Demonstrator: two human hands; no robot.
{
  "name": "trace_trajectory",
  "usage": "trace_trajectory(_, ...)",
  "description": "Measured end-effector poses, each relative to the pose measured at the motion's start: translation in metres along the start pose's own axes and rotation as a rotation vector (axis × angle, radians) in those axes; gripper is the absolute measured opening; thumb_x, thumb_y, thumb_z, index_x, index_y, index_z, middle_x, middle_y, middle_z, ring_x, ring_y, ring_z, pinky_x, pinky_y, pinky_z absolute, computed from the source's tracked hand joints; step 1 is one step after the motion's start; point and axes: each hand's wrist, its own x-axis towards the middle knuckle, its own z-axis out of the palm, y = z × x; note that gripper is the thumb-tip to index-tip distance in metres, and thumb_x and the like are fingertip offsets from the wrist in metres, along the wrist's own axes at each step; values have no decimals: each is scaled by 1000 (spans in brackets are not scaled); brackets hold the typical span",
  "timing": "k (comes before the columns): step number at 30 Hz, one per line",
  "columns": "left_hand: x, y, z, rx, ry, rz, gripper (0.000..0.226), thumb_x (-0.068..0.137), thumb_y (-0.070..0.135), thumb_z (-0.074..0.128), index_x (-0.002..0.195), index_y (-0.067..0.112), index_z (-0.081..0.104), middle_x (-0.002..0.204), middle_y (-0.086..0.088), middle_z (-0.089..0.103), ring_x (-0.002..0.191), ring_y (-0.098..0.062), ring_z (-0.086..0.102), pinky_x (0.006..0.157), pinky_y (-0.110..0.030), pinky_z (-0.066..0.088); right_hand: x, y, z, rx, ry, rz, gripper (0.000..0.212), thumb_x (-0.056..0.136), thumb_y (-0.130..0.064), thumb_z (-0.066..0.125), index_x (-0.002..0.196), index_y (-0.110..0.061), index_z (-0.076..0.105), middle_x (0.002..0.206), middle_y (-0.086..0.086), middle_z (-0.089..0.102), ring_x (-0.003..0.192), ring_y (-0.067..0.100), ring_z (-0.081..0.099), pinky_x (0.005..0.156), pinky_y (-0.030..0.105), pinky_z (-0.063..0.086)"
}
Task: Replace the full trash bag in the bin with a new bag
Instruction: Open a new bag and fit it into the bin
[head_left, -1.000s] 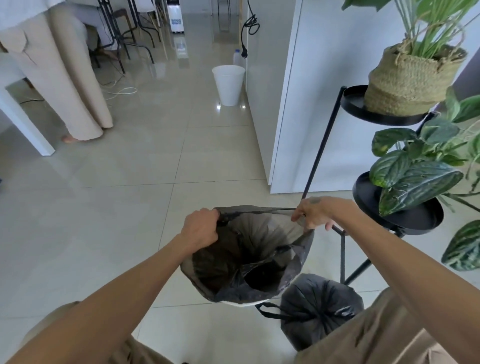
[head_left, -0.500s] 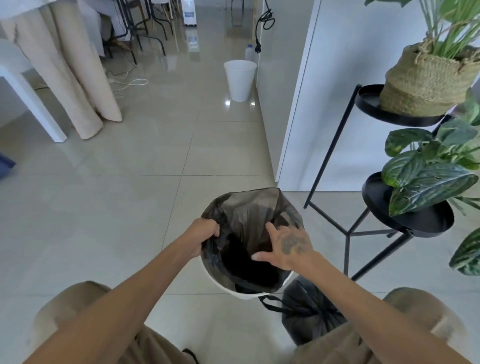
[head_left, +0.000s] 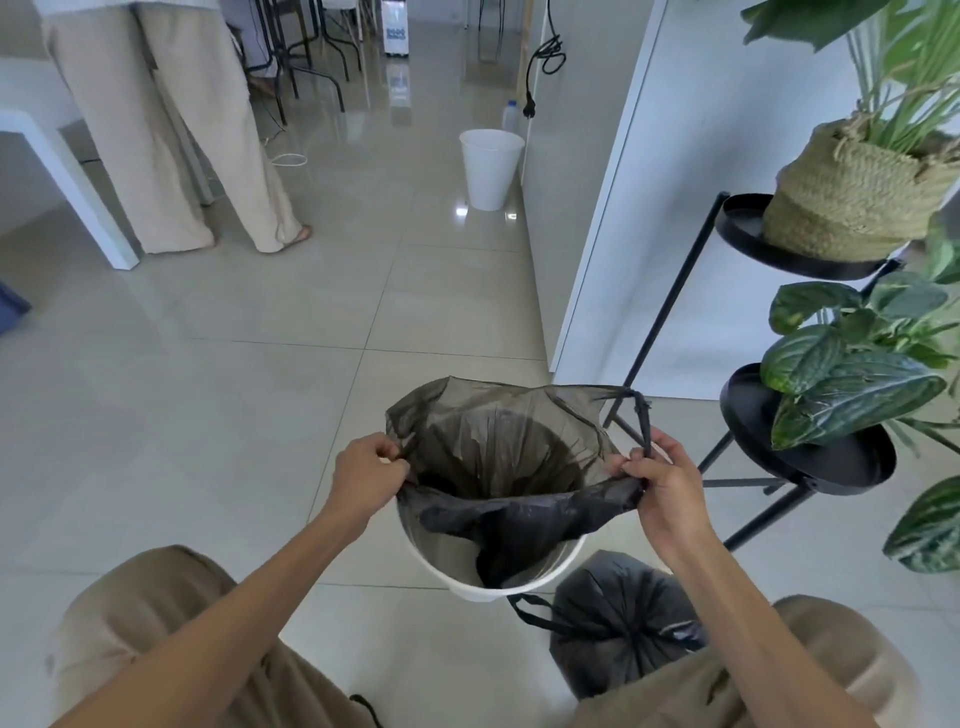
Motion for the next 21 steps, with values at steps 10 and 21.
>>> trace_trajectory(10,-23,5,-10,57,152,235,60,86,15,70,141,18,45,141,-3,50,130,-24,48,106,-41,45,-9,4,19,-948,229,-196,82,82,-15,79,148,-19,31,131,11,57,112,26,61,93,45,55)
trace_trajectory(21,-26,41,35,364,-43,583,38,98,21,51,135,11,56,134,-7,61,123,-24,56,103,-37,45,-4,33,65,-1756,-411,-642,61,87,-17,69,143,-15,44,147,5,46,132,26,48,108,38,43)
